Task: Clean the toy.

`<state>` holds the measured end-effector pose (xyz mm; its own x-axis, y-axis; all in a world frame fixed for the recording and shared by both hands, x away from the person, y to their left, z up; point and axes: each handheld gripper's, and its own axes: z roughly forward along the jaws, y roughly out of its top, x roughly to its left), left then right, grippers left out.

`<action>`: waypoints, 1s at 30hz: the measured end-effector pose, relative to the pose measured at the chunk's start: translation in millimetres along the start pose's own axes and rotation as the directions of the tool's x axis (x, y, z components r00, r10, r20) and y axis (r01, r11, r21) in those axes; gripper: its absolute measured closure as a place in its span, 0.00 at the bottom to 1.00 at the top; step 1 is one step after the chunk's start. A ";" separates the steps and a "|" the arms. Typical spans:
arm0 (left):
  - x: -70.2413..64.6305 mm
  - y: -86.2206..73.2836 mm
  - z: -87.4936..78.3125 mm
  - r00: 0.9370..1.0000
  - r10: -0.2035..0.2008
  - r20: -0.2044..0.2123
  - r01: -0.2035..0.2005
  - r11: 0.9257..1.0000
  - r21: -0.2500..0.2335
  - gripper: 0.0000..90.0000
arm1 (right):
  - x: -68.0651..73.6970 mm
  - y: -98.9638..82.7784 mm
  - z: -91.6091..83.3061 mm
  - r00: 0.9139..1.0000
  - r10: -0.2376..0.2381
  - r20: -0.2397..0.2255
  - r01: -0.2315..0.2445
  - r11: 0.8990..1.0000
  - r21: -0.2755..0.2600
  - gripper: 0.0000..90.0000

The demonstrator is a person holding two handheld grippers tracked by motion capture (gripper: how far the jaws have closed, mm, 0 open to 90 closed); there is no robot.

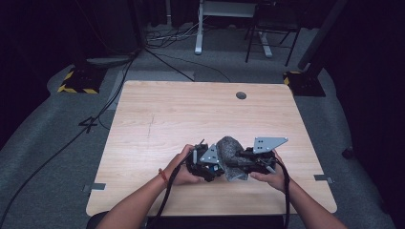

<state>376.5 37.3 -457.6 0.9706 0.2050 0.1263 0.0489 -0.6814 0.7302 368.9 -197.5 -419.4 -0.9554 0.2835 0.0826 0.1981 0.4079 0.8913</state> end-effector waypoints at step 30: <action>-4.2 5.1 -9.2 1.000 0.010 0.019 -0.010 0.999 -0.044 0.37 | 5.0 -3.1 -14.2 0.997 -0.047 0.053 0.046 0.999 0.026 0.77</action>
<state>370.5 39.4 -448.2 0.9754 0.1844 0.1210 0.0292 -0.6518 0.7578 360.4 -209.7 -415.5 -0.9507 0.3096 0.0169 0.1599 0.4431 0.8821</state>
